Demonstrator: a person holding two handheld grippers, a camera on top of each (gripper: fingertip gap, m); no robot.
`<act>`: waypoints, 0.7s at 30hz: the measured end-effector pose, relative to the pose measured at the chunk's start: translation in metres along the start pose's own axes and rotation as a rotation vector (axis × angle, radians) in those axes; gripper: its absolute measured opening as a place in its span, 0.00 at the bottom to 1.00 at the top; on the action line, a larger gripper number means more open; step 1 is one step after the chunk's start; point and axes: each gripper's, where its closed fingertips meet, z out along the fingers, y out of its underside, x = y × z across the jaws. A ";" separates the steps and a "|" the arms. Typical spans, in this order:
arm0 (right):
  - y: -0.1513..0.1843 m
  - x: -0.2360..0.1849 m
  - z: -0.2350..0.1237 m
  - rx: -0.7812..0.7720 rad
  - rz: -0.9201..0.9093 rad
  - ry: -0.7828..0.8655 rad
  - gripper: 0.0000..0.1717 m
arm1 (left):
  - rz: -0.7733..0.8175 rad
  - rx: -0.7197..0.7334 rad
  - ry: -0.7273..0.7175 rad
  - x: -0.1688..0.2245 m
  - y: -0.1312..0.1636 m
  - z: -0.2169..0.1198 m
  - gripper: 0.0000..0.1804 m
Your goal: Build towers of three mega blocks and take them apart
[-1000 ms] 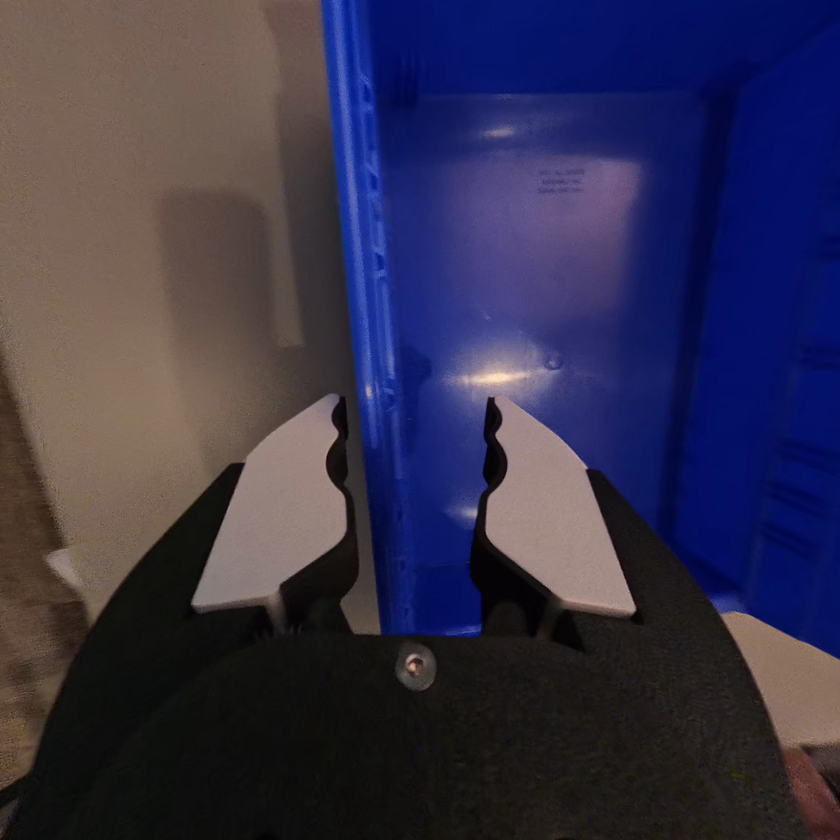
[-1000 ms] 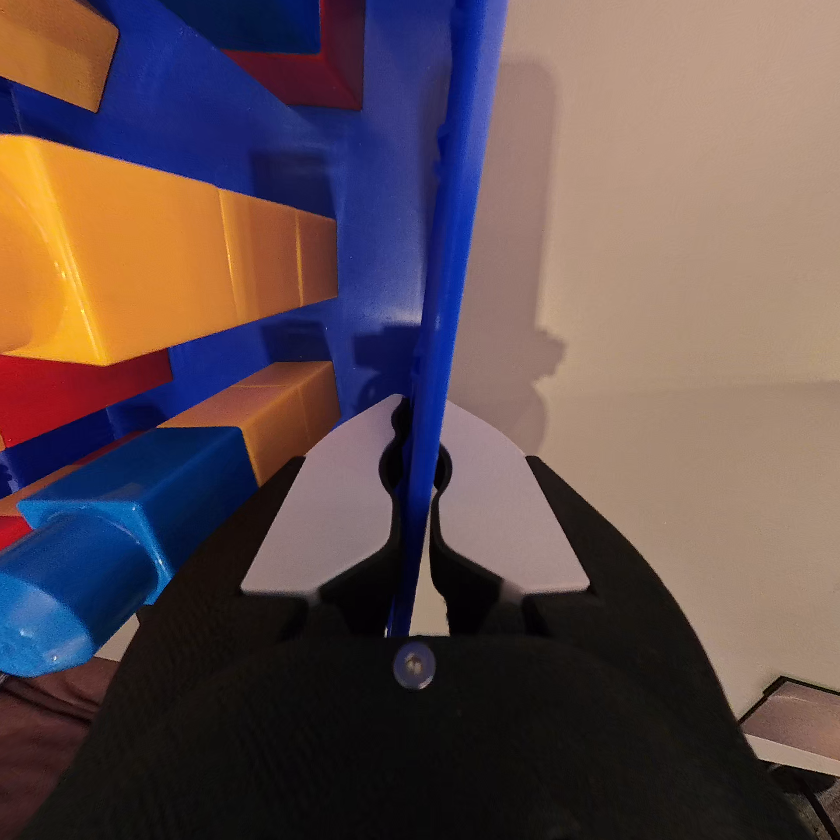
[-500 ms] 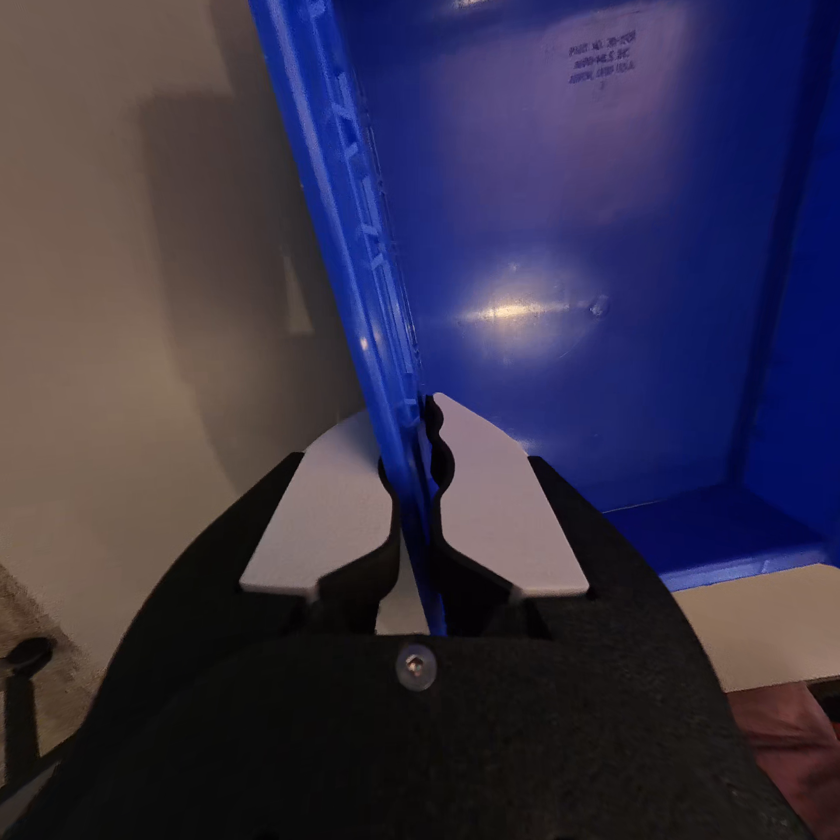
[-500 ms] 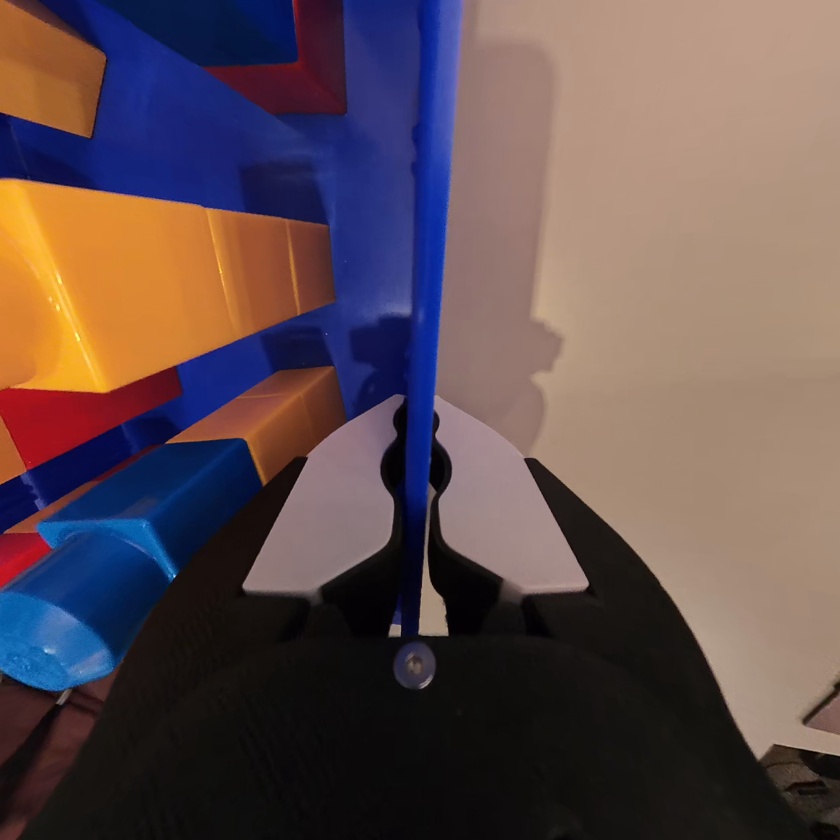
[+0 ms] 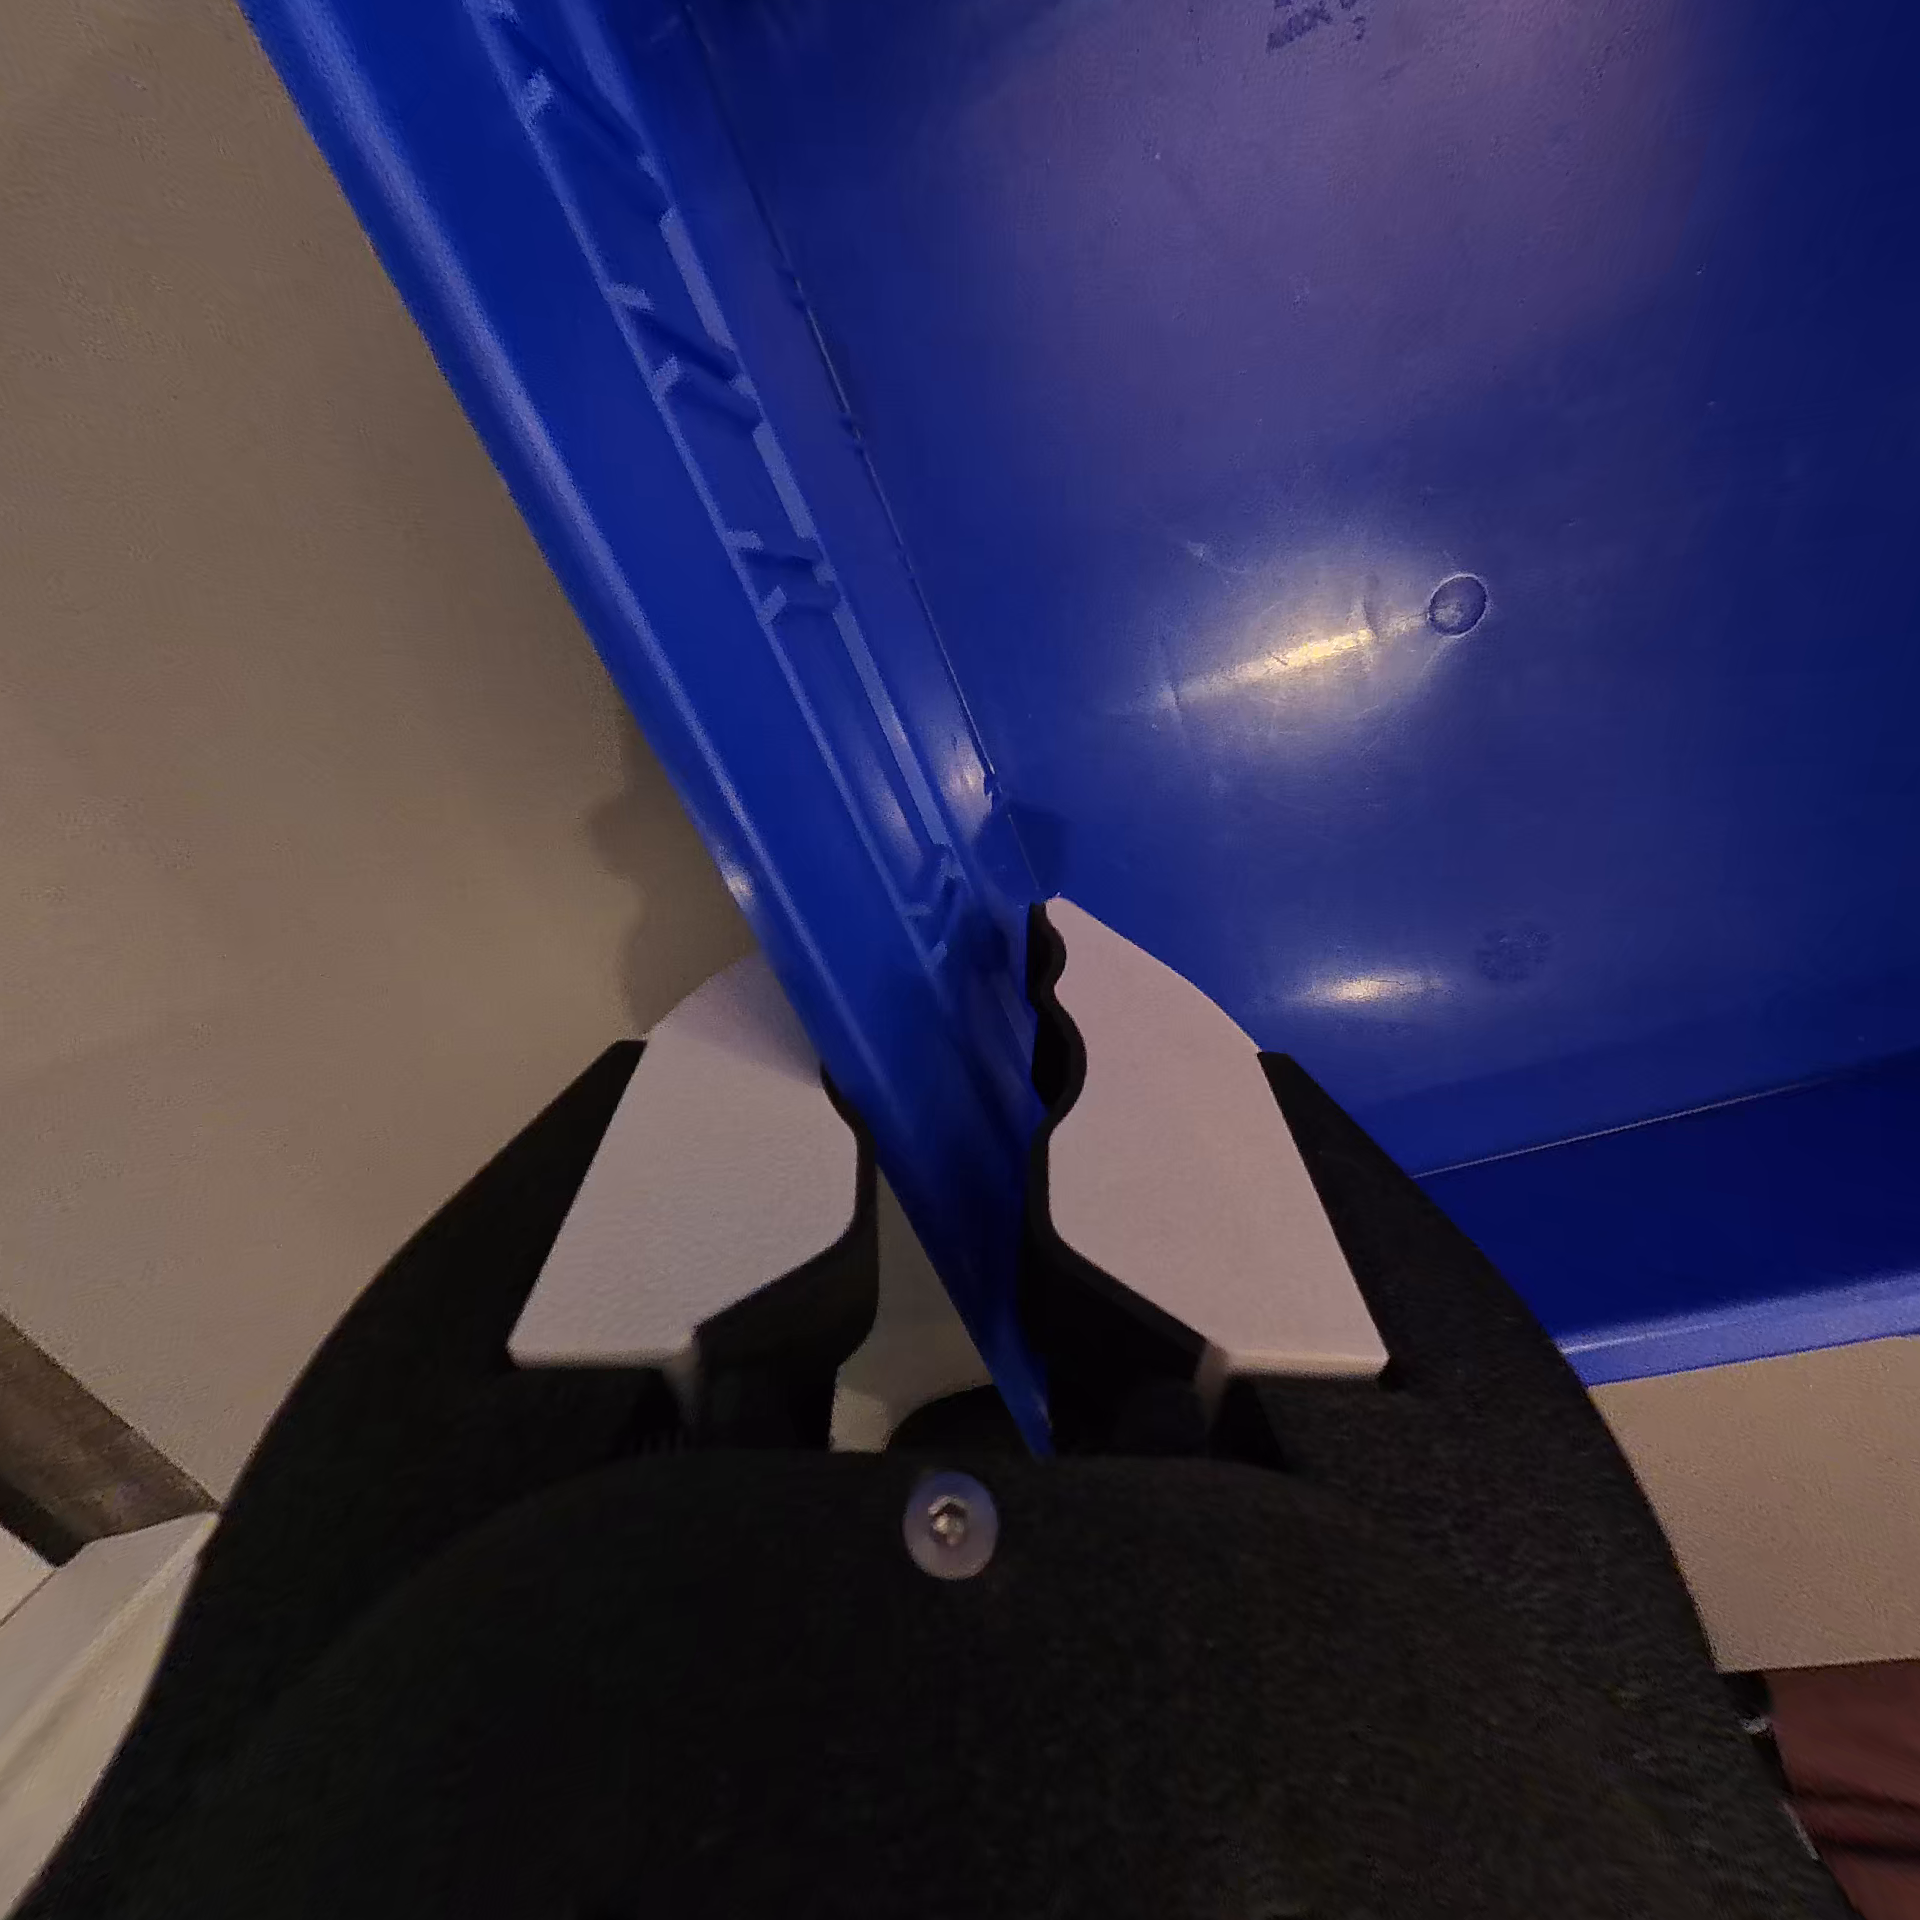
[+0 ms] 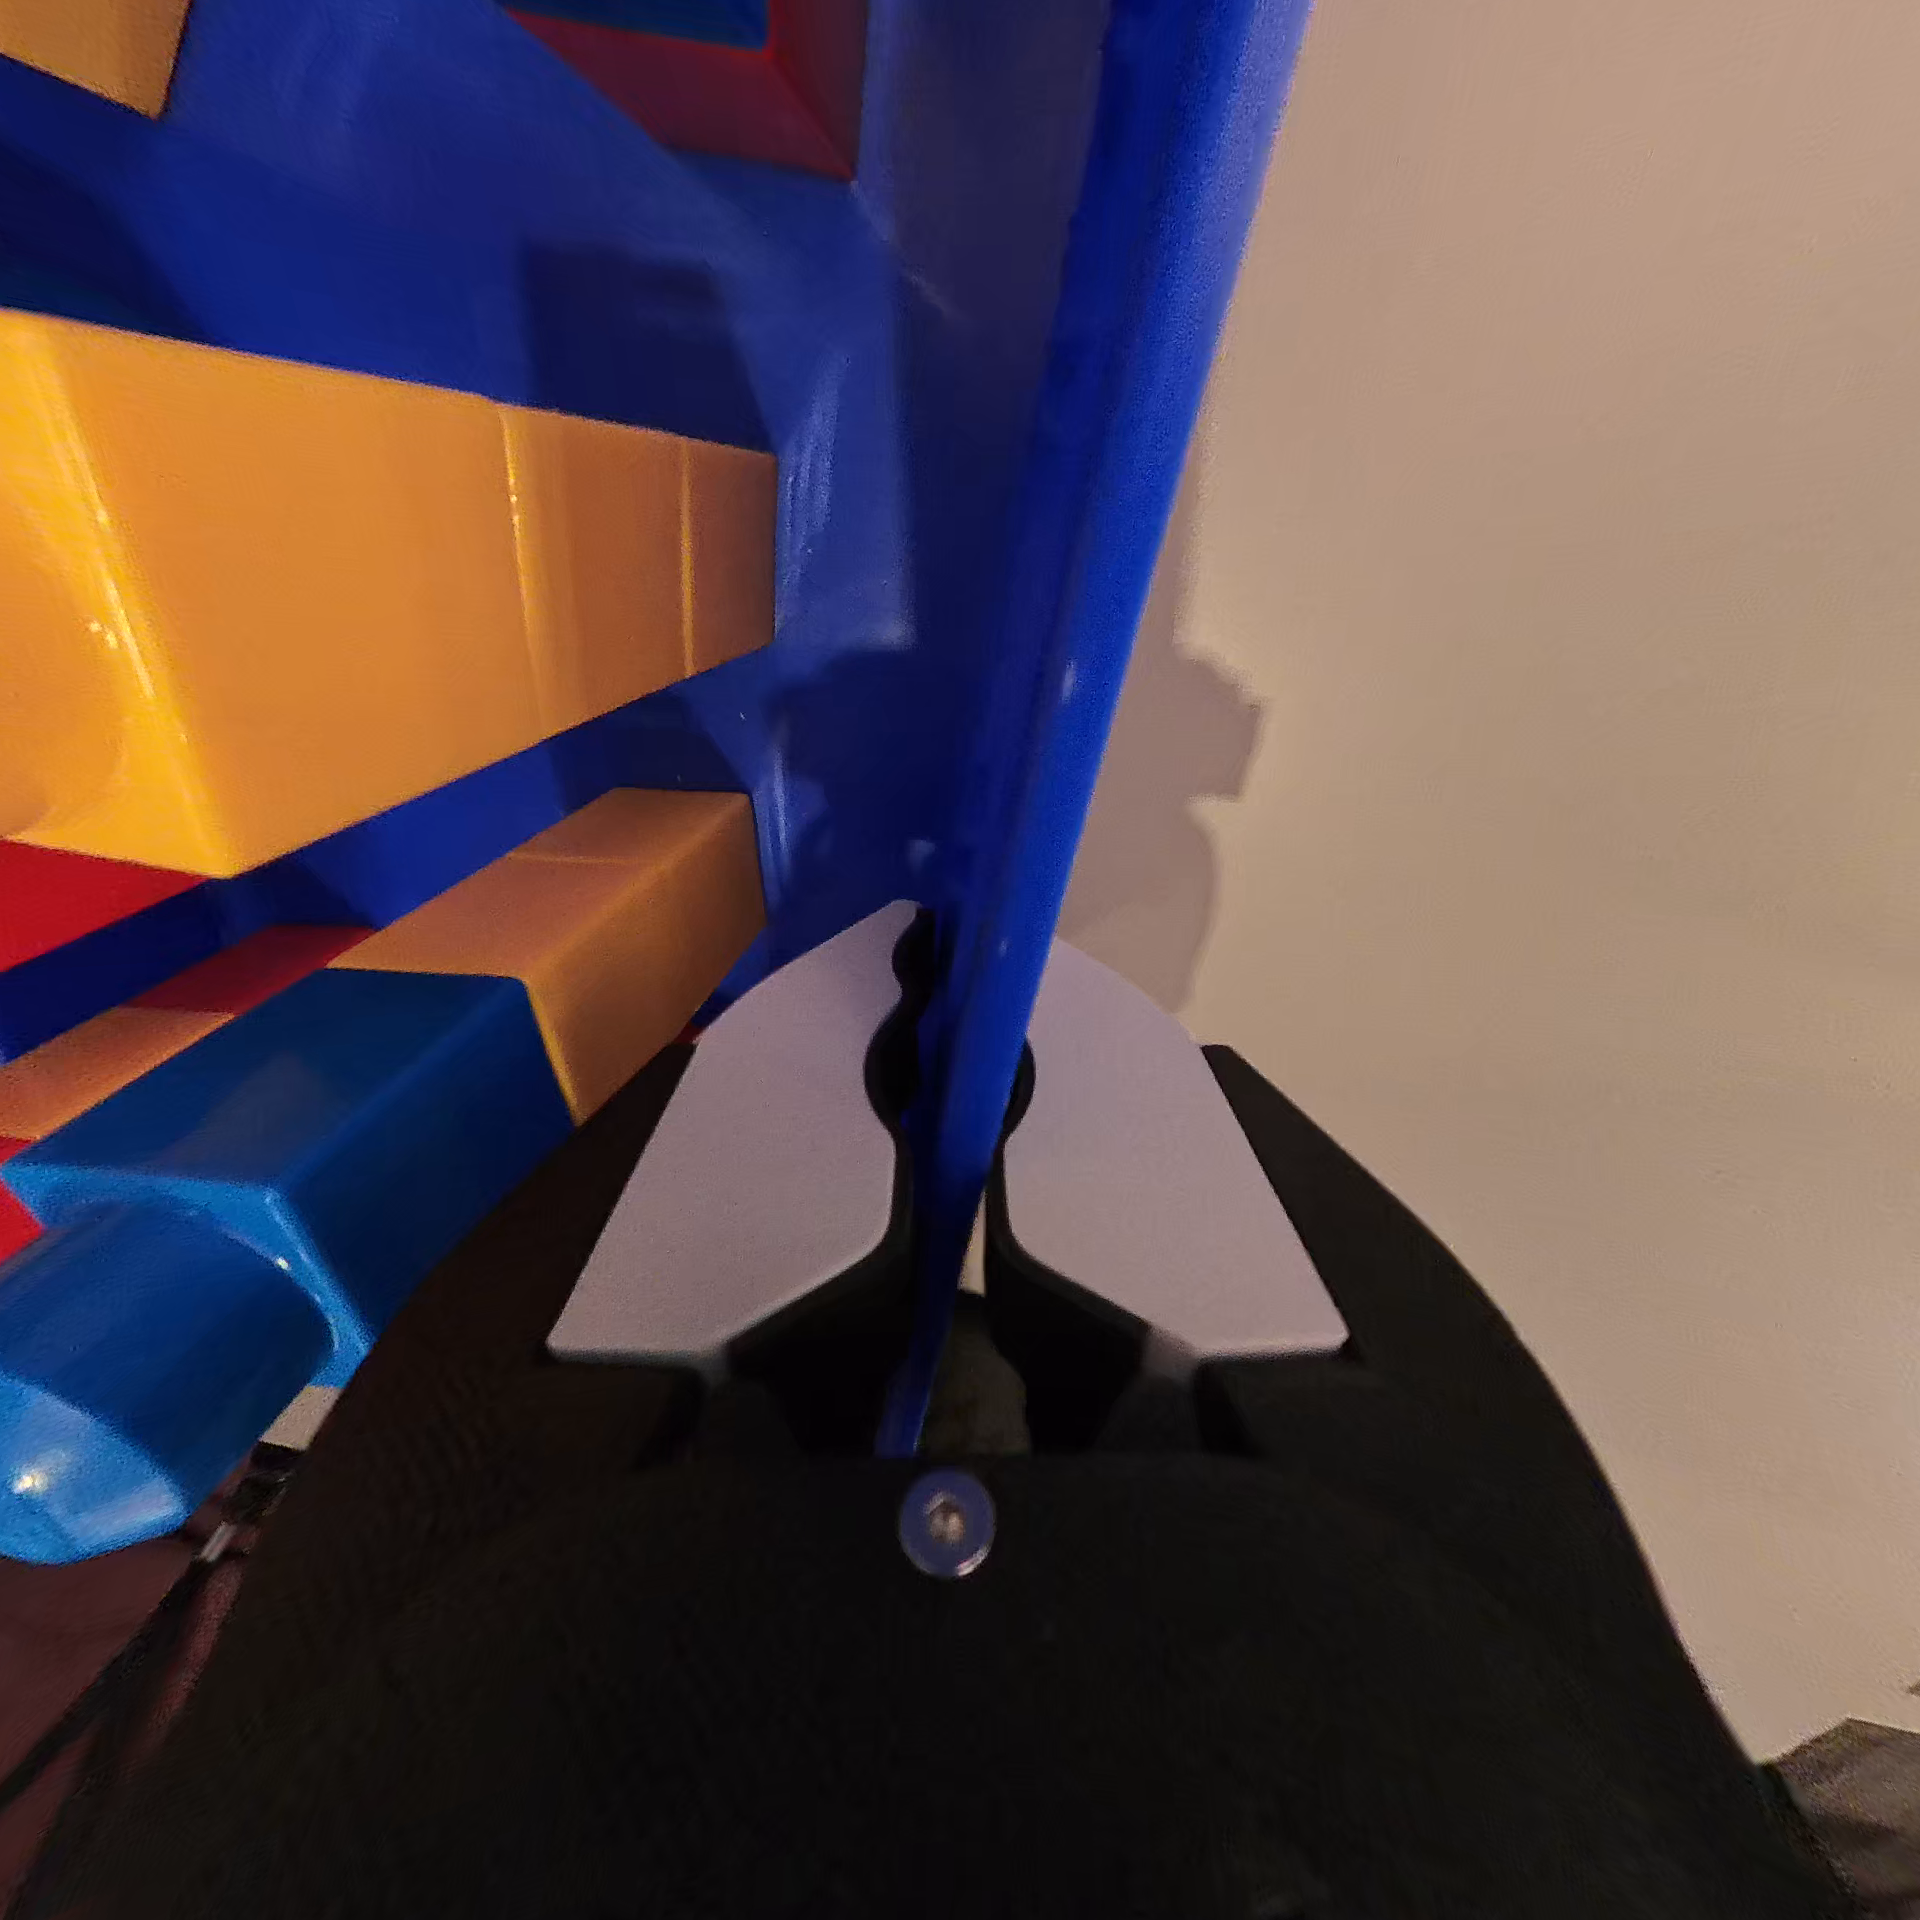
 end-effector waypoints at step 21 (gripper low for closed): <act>-0.006 0.010 0.011 -0.104 0.009 -0.003 0.03 | 0.123 0.089 0.120 0.055 -0.015 -0.014 0.24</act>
